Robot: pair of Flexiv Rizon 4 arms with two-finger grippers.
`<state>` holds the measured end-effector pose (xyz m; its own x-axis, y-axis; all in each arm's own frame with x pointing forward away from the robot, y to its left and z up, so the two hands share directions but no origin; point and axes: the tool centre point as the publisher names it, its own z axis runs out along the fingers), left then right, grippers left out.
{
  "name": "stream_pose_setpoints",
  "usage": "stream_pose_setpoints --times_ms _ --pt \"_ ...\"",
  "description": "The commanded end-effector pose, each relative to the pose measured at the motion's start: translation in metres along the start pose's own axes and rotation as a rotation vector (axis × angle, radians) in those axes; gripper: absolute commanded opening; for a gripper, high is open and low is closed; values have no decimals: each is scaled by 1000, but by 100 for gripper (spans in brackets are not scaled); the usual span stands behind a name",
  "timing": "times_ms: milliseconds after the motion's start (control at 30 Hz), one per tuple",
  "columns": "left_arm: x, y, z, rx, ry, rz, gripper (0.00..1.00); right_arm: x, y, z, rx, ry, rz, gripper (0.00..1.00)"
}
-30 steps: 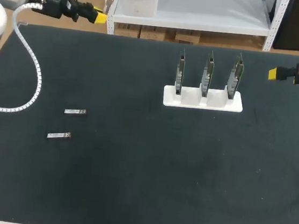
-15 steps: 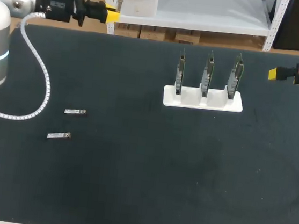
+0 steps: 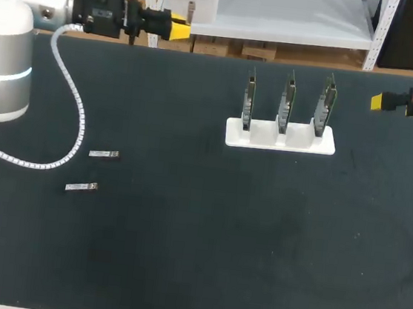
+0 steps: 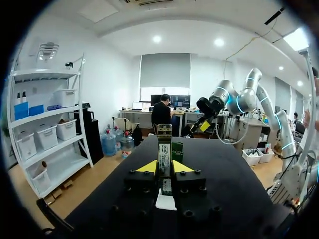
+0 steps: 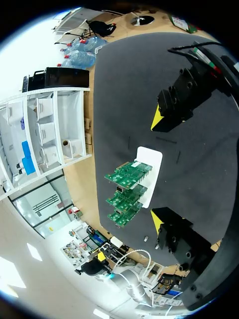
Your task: Pick up the optical module with the left hand, and insert it into the network port with the right hand.
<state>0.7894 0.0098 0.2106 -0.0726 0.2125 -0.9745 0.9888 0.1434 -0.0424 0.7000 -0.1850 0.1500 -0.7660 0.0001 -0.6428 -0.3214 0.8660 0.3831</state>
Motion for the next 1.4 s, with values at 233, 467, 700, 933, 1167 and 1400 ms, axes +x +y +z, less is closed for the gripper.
stream_pose_setpoints --times_ms 233,467,700,933,1167,1400 --pt "-6 -10 27 80 -34 -56 0 0 0 0 0 0 0 100" --pt "-12 -25 35 126 -82 -71 0 0 0 0 0 0 0 100" --pt "-10 -36 51 149 -95 -76 0 0 0 0 0 0 0 100" --pt "-9 -48 69 154 -120 -92 0 0 0 0 0 0 0 100" --pt "-8 -52 85 160 -149 -75 0 0 0 0 0 0 0 100" --pt "-8 -47 102 144 -163 -32 0 0 0 0 0 0 0 100"
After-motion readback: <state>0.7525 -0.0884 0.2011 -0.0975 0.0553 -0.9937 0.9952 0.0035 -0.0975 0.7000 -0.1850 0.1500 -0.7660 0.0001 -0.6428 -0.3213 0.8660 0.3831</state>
